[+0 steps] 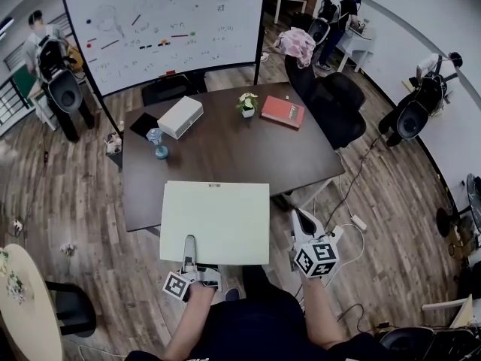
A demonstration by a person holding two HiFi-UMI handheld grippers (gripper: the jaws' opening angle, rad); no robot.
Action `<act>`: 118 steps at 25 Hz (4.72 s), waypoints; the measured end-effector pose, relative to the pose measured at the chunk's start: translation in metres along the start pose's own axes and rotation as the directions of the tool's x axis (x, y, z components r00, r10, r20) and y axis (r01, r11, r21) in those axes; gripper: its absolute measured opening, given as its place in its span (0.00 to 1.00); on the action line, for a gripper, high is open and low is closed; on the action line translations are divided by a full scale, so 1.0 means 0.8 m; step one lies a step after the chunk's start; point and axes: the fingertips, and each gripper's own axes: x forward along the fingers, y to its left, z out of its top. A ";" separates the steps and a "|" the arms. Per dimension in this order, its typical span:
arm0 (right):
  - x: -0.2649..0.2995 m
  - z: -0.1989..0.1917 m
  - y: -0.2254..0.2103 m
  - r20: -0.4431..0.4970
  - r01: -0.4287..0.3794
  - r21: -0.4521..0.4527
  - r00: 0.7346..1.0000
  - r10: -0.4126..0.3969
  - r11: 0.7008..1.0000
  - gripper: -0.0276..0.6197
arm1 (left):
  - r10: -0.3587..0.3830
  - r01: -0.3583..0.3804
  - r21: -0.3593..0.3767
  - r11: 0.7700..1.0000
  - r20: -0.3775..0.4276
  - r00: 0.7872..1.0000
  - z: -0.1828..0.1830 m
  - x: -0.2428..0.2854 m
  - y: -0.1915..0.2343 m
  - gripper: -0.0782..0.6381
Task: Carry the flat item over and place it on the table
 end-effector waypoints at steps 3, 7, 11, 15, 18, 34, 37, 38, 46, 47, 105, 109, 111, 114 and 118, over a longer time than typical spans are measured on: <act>0.022 0.000 -0.020 -0.006 0.007 0.010 1.000 -0.007 1.000 0.05 | 0.015 -0.015 0.002 1.000 0.005 1.000 -0.002 0.023 0.012 0.52; 0.055 0.018 -0.043 0.013 -0.003 -0.011 1.000 0.003 1.000 0.05 | 0.014 -0.015 0.016 1.000 0.009 1.000 -0.006 0.066 0.020 0.52; 0.093 0.026 -0.072 0.018 -0.006 -0.002 1.000 0.006 1.000 0.05 | 0.012 -0.012 0.025 1.000 0.013 1.000 -0.011 0.111 0.030 0.52; 0.133 0.045 -0.103 0.027 -0.012 0.002 1.000 0.012 1.000 0.05 | 0.013 -0.014 0.039 0.999 0.020 1.000 -0.017 0.156 0.033 0.52; 0.165 0.057 -0.123 0.031 -0.029 0.003 0.999 0.029 1.000 0.05 | 0.007 -0.008 0.048 0.999 0.033 0.999 -0.021 0.191 0.034 0.52; 0.331 0.105 -0.227 0.041 -0.151 -0.011 0.988 0.151 0.988 0.05 | -0.007 -0.004 0.080 0.997 0.133 0.991 -0.060 0.324 0.053 0.52; 0.349 0.103 -0.225 0.033 -0.175 -0.019 0.984 0.176 0.984 0.05 | -0.007 -0.006 0.098 0.995 0.134 0.991 -0.057 0.329 0.049 0.52; 0.354 0.104 -0.224 0.031 -0.183 -0.023 0.982 0.184 0.983 0.05 | -0.015 0.001 0.102 0.995 0.138 0.990 -0.056 0.331 0.048 0.52; 0.375 0.117 -0.213 0.039 -0.198 -0.038 0.979 0.199 0.980 0.05 | -0.010 -0.005 0.090 0.996 0.165 0.986 -0.045 0.346 0.070 0.52; 0.378 0.119 -0.212 0.040 -0.196 -0.044 0.979 0.198 0.980 0.05 | -0.007 -0.007 0.082 0.997 0.164 0.986 -0.044 0.349 0.074 0.52; 0.463 0.130 -0.190 0.050 -0.074 0.033 0.996 0.072 0.997 0.05 | 0.546 -0.543 -0.061 0.838 0.112 0.830 0.033 0.514 0.318 0.52; 0.462 0.127 -0.190 0.046 -0.069 0.044 0.997 0.067 0.997 0.05 | 0.569 -0.569 -0.038 0.822 0.121 0.814 0.038 0.517 0.321 0.52; 0.462 0.127 -0.191 0.045 -0.066 0.041 0.997 0.064 0.997 0.05 | 0.581 -0.584 -0.016 0.812 0.124 0.804 0.040 0.519 0.322 0.52; 0.463 0.127 -0.192 0.038 -0.069 0.033 0.997 0.068 0.997 0.05 | 0.589 -0.590 -0.027 0.807 0.126 0.798 0.041 0.521 0.325 0.52; 0.468 0.124 -0.191 0.030 -0.074 0.032 0.997 0.073 0.997 0.05 | 0.594 -0.596 -0.028 0.802 0.137 0.793 0.042 0.524 0.330 0.52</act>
